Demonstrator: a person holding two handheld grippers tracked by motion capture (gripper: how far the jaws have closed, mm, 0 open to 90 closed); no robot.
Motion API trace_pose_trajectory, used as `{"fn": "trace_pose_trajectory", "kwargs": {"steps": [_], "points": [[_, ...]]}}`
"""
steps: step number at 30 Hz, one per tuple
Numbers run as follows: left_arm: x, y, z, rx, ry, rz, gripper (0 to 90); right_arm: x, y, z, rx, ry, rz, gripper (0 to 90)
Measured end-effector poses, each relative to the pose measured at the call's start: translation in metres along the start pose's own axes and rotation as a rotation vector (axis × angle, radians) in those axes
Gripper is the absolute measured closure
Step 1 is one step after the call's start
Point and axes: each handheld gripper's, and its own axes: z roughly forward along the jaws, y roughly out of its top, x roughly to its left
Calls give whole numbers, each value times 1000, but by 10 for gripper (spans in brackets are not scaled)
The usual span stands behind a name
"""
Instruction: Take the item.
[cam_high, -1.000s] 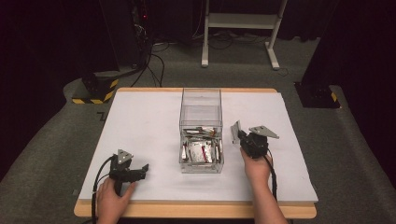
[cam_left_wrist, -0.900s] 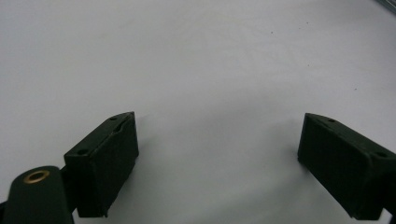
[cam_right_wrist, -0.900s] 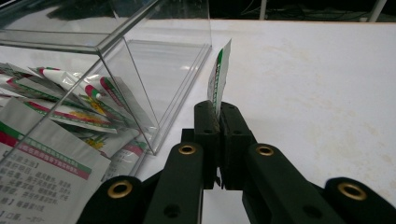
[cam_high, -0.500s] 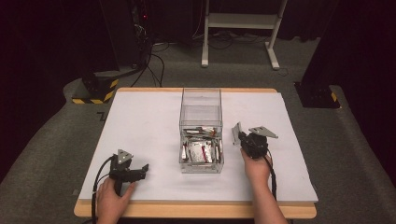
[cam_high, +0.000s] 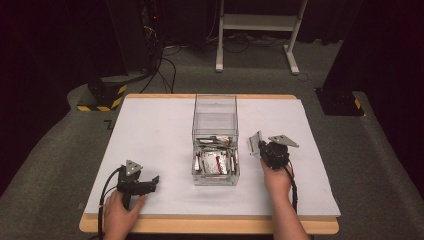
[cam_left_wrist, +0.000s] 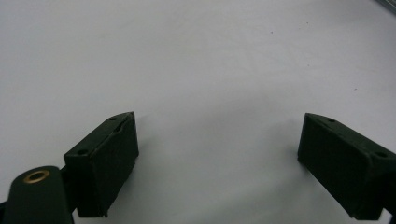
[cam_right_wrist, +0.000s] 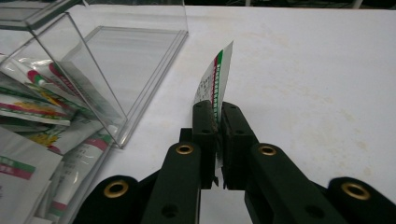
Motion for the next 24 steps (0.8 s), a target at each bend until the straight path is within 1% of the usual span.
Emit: {"fn": "trace_pose_trajectory", "kwargs": {"steps": [5, 15, 17, 18, 19, 21, 22, 24], "points": [[0, 0, 0, 0, 0, 0, 124, -6, -2, 2, 7, -5, 24, 842], [0, 0, 0, 0, 0, -1, 123, -16, -4, 4, 14, -24, 48, 798], [1, 0, -1, 11, -1, 14, 123, -19, -5, 4, 14, -40, 55, 781], [1, 0, -1, 11, -1, 14, 123, -19, -5, 4, 14, -40, 55, 781], [1, 0, -1, 11, -1, 14, 123, -21, -6, 4, 15, -53, 52, 761], [1, 0, 0, 8, -2, 10, 123, -23, -6, 3, 15, -65, 57, 733], [1, 0, 0, 8, -2, 10, 123, -23, -6, 3, 15, -65, 57, 733], [1, 0, -1, 12, -2, 13, 123, -26, -6, 2, 11, -86, 56, 660]]}}
